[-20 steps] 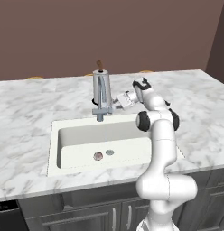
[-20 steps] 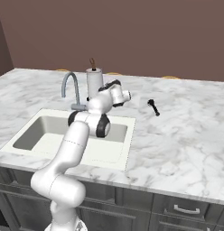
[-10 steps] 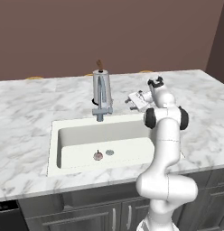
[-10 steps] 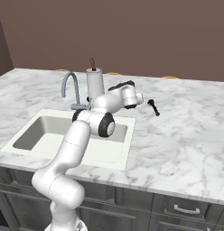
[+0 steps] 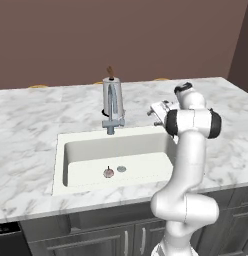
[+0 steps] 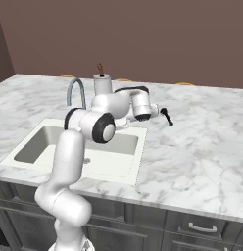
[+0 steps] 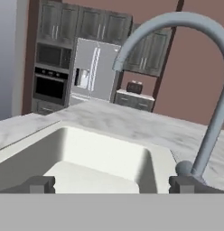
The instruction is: Turn on the sink faucet. Then move the garlic from the counter to the sink. Turn off the sink. Move the vegetable from the sink to the pot next to the stove. Finally move the pot to the rear left burner.
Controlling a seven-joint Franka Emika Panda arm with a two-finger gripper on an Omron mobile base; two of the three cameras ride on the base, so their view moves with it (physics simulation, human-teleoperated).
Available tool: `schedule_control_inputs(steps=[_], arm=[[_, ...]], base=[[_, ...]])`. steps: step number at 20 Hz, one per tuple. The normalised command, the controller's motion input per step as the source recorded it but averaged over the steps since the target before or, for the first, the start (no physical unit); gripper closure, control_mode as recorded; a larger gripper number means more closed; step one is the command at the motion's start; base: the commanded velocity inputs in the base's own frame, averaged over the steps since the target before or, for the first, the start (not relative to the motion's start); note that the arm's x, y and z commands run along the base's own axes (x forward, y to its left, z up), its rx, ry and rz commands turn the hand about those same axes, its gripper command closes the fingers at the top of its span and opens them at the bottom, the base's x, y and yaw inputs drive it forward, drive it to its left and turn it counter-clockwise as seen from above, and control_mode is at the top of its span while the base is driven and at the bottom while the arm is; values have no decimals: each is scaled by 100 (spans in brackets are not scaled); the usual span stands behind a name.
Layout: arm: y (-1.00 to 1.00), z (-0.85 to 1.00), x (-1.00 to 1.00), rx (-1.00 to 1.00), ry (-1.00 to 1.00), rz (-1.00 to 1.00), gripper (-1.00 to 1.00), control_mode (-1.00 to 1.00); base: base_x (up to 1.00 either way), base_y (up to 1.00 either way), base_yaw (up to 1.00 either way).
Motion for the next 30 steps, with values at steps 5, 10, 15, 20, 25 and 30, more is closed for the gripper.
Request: schedule_control_inputs(steps=[5,10,15,20,25,30], arm=[[14,40,-100,-8,-26,1,-100,-100],[41,39,-91,-19,-30,12,-100,-100],[63,23,-68,-25,-22,23,-100,-100],[71,1,-44,-24,-10,29,-100,-100],[48,-18,-9,-22,-17,33,-100,-100],[13,-34,3,-14,-25,38,-100,-100]], base=[[0,0,0],[0,0,0],[0,0,0],[0,0,0],[0,0,0],[0,0,0]])
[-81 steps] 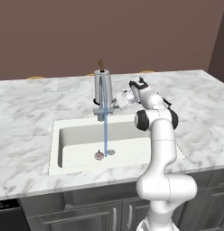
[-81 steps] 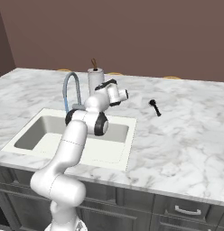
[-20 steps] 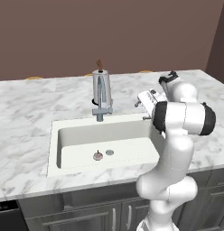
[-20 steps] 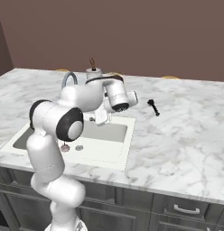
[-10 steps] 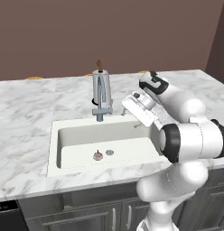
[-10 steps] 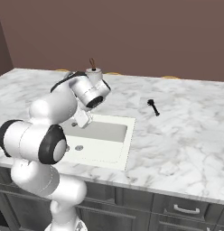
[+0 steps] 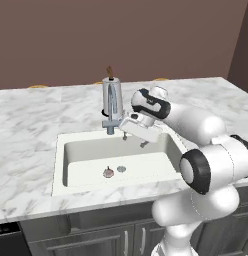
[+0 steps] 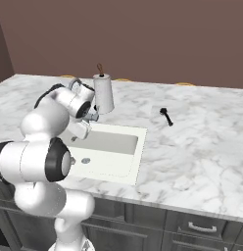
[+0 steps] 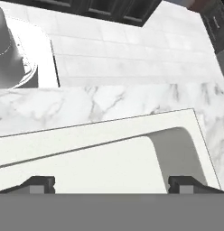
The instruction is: Turn on the sink faucet. Then move the garlic from the counter to the sink. Turn off the sink. Move the vegetable from the sink to the pot next to the stove. Finally move the pot to the rear left burner.
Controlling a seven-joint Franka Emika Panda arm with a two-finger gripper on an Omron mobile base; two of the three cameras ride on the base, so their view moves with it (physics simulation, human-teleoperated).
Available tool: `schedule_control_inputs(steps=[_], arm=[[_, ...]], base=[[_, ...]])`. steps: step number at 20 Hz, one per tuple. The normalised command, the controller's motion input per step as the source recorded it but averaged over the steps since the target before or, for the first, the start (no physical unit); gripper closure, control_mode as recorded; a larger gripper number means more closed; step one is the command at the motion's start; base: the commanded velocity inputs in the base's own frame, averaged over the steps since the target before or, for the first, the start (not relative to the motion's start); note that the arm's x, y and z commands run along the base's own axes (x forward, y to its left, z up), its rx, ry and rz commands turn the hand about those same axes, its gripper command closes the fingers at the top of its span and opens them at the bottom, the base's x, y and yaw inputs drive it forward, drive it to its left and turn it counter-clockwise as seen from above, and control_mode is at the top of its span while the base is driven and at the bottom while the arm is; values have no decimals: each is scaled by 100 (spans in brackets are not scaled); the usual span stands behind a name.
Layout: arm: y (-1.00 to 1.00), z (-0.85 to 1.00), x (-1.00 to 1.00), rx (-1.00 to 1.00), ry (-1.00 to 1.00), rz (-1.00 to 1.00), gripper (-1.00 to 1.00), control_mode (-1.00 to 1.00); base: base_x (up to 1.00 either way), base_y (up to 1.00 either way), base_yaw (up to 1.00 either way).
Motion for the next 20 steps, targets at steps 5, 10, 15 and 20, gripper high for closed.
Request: schedule_control_inputs(steps=[5,10,15,20], arm=[[18,-25,9,-9,-21,36,-100,-100],[44,-12,3,-11,-17,30,-100,-100],[49,-24,9,-9,-8,22,-100,-100],[35,-14,30,-4,-1,3,-100,-100]], base=[[0,0,0],[0,0,0],[0,0,0],[0,0,0]])
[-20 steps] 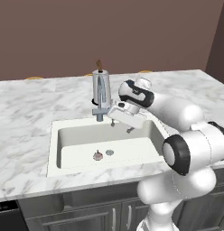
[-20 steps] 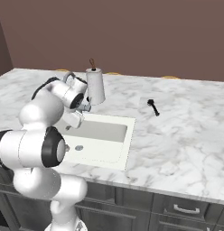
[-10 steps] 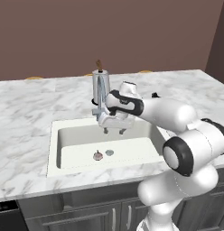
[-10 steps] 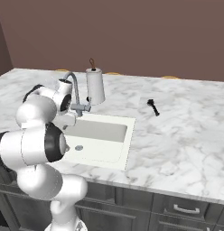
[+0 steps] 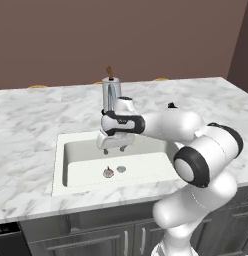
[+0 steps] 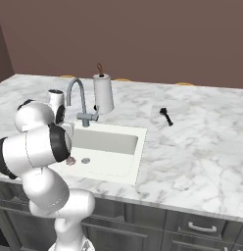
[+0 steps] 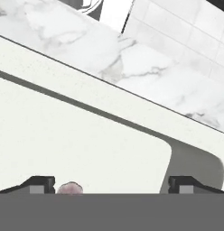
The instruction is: Turn on the sink faucet. Then move the garlic from the counter to the sink. Turn off the sink. Move the vegetable from the sink to the pot next to the stove. Finally move the pot to the rear left burner.
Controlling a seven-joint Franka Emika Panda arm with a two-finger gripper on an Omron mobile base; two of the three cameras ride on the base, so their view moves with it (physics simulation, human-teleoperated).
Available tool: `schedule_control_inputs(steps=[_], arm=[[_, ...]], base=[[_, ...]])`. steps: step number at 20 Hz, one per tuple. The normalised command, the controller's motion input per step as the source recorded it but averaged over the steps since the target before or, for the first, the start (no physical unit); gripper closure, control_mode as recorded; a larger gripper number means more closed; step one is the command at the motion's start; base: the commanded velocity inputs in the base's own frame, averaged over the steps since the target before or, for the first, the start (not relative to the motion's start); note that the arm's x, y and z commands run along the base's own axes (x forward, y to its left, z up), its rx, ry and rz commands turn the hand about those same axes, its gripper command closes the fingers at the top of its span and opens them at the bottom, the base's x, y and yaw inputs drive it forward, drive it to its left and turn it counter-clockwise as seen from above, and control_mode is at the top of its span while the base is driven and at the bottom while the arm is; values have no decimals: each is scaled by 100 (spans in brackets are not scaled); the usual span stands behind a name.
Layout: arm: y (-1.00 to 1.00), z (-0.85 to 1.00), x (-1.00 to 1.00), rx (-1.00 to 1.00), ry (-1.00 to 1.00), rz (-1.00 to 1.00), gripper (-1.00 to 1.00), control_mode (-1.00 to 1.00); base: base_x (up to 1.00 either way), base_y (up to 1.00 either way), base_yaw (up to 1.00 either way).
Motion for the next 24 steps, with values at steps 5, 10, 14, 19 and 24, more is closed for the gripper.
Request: schedule_control_inputs(steps=[5,10,14,19,24], arm=[[29,-25,36,-3,-1,0,-100,-100],[8,-42,34,-10,-14,-2,-100,-100],[0,-35,16,-10,-3,-1,-100,-100],[-1,-29,7,-1,0,0,-100,-100],[-2,-28,8,0,-1,-3,-100,-100]], base=[[0,0,0],[0,0,0],[0,0,0],[0,0,0],[0,0,0]])
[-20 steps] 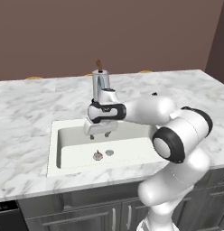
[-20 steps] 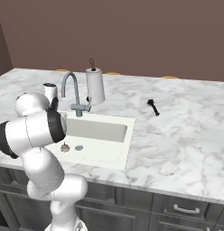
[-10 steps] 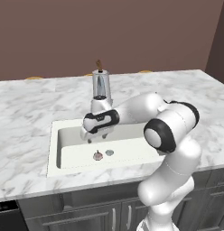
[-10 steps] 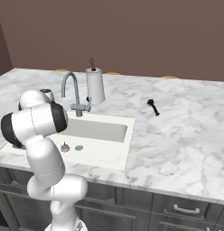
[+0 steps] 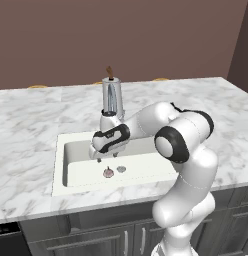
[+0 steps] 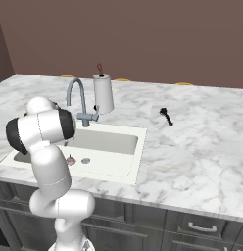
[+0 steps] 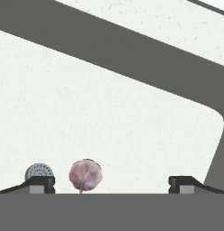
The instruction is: Turn on the sink faucet. Then move the garlic from the counter to the sink. Turn off the sink. Move the vegetable from the sink to the pot next to the stove. Finally move the pot to the rear left burner.
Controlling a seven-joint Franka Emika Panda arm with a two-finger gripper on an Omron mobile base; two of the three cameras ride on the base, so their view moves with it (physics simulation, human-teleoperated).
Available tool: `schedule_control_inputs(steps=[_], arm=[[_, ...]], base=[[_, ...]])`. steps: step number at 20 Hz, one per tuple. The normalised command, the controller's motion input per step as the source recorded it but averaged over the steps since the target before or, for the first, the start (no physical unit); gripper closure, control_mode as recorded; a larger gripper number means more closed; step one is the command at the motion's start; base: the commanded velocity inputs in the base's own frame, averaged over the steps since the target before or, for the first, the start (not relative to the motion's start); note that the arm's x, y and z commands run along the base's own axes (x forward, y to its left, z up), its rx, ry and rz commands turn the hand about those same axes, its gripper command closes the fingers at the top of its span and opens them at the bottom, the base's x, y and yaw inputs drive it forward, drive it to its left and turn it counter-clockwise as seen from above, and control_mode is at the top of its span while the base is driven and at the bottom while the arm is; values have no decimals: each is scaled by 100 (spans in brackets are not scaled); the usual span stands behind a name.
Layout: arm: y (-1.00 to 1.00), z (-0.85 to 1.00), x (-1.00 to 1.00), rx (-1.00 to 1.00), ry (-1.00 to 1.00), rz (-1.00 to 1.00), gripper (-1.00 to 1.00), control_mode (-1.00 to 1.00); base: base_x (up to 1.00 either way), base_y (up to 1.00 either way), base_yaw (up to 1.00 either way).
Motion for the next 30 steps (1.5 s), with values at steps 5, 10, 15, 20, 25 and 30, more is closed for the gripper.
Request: schedule_control_inputs(steps=[5,10,15,20,25,30], arm=[[-2,-30,6,0,-4,-5,-100,-100],[-2,-32,10,0,-4,-4,-100,-100],[-1,-35,19,0,-5,-4,-100,-100],[0,-34,23,0,-7,-5,-100,-100],[0,-35,21,0,-7,-5,-100,-100],[0,-32,26,0,-5,-5,-100,-100]], base=[[0,0,0],[0,0,0],[0,0,0],[0,0,0],[0,0,0],[0,0,0]])
